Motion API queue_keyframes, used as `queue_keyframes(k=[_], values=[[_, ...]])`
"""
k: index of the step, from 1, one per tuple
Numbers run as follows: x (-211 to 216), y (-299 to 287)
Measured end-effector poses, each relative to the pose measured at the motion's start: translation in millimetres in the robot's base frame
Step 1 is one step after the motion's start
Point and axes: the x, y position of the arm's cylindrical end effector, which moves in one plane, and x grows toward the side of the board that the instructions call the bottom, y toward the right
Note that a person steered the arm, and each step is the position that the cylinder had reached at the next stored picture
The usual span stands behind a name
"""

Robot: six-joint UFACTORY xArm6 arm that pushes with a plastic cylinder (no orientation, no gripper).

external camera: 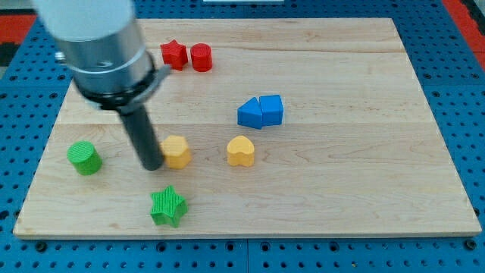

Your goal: Move the green star to the right of the green circle

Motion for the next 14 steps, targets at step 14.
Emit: queue_keyframes(k=[14], values=[[7.9, -49.2]])
